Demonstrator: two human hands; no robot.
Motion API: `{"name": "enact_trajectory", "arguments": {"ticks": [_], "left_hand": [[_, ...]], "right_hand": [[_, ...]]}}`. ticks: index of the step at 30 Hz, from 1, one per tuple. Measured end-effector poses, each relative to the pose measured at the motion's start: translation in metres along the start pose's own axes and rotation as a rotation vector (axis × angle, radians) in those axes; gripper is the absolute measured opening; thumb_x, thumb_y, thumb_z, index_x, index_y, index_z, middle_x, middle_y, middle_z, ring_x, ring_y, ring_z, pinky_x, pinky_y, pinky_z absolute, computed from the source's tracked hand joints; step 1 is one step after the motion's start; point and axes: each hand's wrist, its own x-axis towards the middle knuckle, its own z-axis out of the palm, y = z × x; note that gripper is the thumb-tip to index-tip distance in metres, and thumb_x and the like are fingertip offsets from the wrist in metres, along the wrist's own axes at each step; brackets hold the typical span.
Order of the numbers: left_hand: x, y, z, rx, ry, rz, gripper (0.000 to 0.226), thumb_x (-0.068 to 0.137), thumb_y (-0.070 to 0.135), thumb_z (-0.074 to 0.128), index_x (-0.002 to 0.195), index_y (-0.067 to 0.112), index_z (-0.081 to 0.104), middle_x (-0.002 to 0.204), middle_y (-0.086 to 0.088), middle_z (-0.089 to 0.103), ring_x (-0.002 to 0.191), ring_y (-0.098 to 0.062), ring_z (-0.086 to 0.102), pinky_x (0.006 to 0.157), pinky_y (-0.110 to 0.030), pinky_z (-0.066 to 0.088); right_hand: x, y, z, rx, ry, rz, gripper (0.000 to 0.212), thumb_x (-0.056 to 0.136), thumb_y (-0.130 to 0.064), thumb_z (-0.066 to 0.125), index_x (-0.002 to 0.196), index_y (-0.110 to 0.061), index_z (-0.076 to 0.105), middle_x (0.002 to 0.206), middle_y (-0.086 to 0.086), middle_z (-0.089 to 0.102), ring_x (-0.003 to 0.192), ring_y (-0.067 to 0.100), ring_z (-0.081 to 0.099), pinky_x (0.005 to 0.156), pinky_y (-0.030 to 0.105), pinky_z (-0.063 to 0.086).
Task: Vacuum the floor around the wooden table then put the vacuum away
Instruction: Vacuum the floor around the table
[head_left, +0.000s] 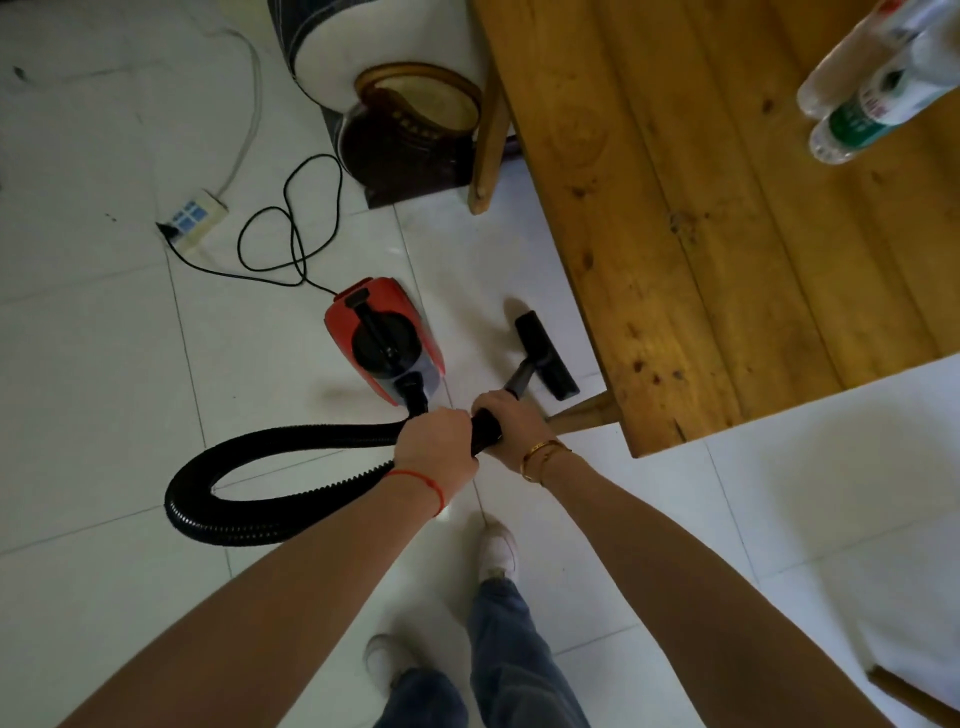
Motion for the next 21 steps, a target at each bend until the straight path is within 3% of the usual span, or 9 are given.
{"name": "enact_trajectory", "arguments": {"ticks": [5,15,21], "left_hand": [[-0.002,-0.003,0.004,-0.055,-0.009,-0.007,0.024,0.089,0.028,0.058,0.109,0.015,0.055,0.099,-0.003,0.061,0.086,-0.017,0.063,0.068,-0.024,0.045],[-0.035,-0.069,0.01,-0.049,-0.051,-0.051,0.021,0.086,0.024,0.061,0.104,0.015,0.059,0.092,-0.001,0.064,0.072,-0.015,0.058,0.062,-0.025,0.045],[-0.042,-0.091,0.009,0.017,-0.041,0.029,0.023,0.085,0.026,0.059,0.106,0.016,0.059,0.095,-0.002,0.064,0.082,-0.019,0.064,0.068,-0.028,0.048]], "right_hand": [[0.002,0.001,0.0,-0.032,-0.042,-0.031,0.029,0.077,-0.016,0.071,0.102,-0.015,0.057,0.107,0.007,0.058,0.095,0.026,0.058,0.088,0.04,0.049],[0.002,-0.062,0.044,0.042,-0.044,-0.054,0.026,0.08,-0.013,0.068,0.104,-0.012,0.058,0.111,0.01,0.057,0.096,0.027,0.058,0.09,0.034,0.048],[0.001,-0.078,0.061,0.097,0.03,-0.015,0.021,0.079,-0.013,0.068,0.098,-0.012,0.058,0.106,0.009,0.059,0.091,0.025,0.059,0.09,0.034,0.048]]}}
